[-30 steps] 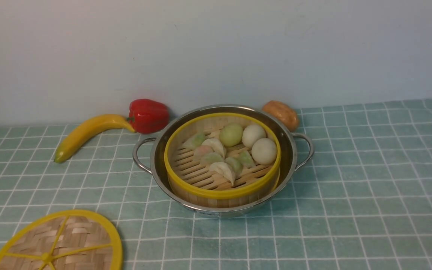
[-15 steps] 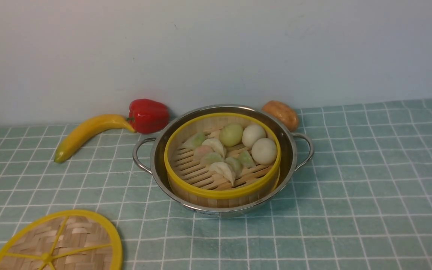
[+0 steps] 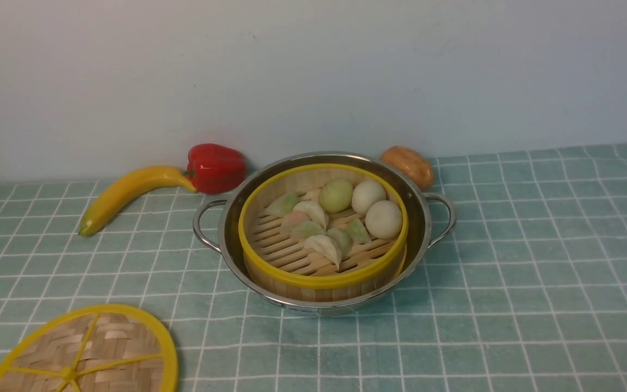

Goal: Place the steamer in the pot on the blue tablecloth, and put the lid on the steamer.
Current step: 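Grasp the bamboo steamer lid lying on the table by its centre knob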

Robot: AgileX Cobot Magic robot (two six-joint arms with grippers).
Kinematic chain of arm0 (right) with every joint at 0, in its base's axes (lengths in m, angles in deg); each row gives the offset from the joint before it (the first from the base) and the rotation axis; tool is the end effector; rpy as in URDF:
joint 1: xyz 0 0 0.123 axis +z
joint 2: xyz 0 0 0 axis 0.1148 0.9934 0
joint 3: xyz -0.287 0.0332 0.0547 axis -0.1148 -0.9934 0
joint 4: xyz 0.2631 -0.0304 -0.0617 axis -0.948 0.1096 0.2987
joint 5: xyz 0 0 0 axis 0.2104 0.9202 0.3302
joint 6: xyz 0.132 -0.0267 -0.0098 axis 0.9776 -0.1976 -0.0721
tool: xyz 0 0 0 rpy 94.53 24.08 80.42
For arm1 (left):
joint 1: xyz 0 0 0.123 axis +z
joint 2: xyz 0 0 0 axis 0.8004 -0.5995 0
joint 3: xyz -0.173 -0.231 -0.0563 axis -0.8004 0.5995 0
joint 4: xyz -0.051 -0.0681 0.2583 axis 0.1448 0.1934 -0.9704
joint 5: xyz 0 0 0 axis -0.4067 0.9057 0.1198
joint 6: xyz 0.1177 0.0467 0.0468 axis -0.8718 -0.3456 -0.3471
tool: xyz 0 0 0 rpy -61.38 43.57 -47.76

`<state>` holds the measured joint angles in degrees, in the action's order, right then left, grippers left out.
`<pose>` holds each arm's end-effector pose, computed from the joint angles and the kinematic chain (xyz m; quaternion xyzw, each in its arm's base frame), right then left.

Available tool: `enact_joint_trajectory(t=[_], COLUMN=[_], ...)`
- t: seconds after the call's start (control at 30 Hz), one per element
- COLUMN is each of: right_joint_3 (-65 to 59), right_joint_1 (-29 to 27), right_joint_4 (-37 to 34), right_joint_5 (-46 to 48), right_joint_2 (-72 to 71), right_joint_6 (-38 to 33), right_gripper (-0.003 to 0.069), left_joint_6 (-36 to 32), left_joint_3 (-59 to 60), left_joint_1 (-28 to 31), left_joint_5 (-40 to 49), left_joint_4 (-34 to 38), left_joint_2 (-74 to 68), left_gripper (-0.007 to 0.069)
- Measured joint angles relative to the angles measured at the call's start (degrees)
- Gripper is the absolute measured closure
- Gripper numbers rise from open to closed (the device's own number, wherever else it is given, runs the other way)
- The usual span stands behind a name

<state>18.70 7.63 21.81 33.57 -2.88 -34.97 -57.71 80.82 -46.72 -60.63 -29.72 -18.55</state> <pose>0.1079 0.0007 0.1675 0.0654 0.7922 0.0551 0.6042 0.1059 0.0120 0.1649 0.0085 0.8012 0.0736 0.5938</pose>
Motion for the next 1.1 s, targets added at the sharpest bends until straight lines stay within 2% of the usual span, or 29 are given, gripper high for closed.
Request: enact_joint_trajectory(t=[0.17,1.1], right_joint_3=[0.0,0.0], right_joint_1=[0.0,0.0], right_joint_4=[-1.6,-2.1], right_joint_5=[0.4,0.4], right_joint_2=[0.0,0.0], right_joint_6=[-1.7,-1.8], right_gripper=[0.0494,0.0424], left_joint_6=[0.0,0.0], left_joint_3=[0.0,0.0], left_joint_1=[0.0,0.0], left_joint_5=[0.0,0.0], left_joint_4=[0.0,0.0], left_joint_2=[0.0,0.0], left_gripper=[0.0382,0.0382])
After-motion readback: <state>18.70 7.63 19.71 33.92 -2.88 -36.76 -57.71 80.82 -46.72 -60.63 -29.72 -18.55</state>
